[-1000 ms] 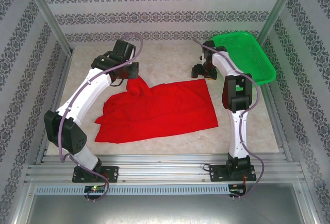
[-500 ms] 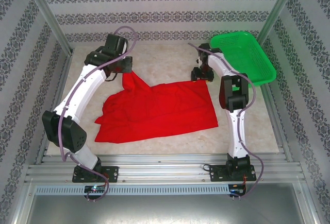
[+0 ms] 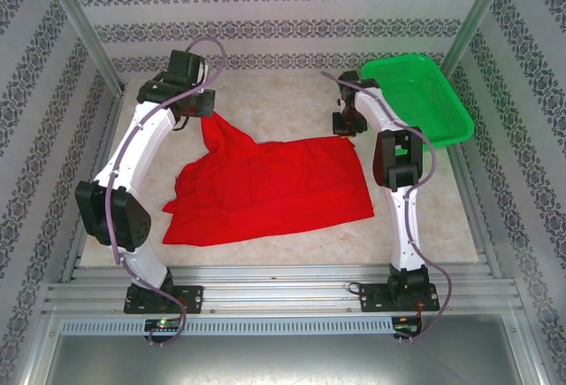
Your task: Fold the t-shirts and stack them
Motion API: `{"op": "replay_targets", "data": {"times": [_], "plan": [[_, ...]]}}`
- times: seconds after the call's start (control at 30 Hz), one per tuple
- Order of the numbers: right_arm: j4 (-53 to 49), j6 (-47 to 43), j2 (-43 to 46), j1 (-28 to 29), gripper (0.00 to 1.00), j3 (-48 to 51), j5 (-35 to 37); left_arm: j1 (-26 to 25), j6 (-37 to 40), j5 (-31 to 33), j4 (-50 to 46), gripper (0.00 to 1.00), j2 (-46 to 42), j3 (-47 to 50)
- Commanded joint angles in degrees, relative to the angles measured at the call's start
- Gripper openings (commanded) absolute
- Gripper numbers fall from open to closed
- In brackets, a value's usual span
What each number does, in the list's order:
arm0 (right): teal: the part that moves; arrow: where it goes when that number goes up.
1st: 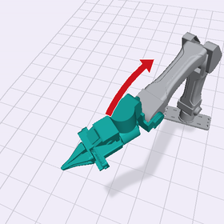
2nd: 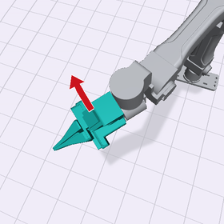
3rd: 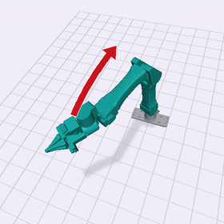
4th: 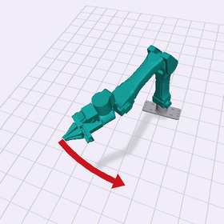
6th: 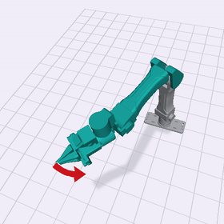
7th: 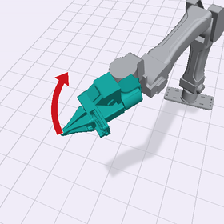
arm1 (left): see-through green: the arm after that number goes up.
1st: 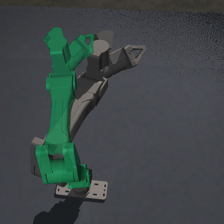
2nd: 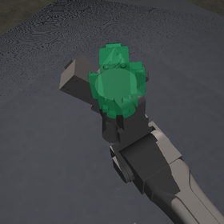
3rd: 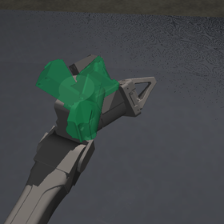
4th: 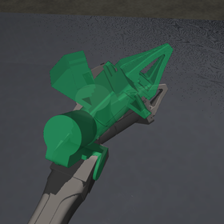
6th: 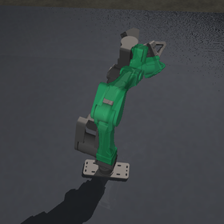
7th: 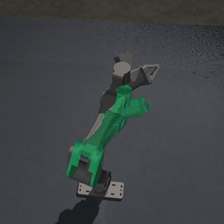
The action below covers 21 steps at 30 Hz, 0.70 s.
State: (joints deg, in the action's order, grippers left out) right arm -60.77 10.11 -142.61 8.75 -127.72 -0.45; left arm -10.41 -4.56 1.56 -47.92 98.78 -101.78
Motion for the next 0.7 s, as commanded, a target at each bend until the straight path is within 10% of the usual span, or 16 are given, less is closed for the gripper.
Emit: {"op": "replay_targets", "data": {"times": [0.0,0.67], "plan": [[-0.7,0.0,-0.3,-0.6,0.0,-2.4,1.6,1.6,3.3,-0.2,3.7,0.0,0.3,-0.3],[10.4,0.7,11.9,-4.1,0.0,6.8,-4.4,6.2,11.4,-6.3,14.6,0.0,-3.7,5.4]]}}
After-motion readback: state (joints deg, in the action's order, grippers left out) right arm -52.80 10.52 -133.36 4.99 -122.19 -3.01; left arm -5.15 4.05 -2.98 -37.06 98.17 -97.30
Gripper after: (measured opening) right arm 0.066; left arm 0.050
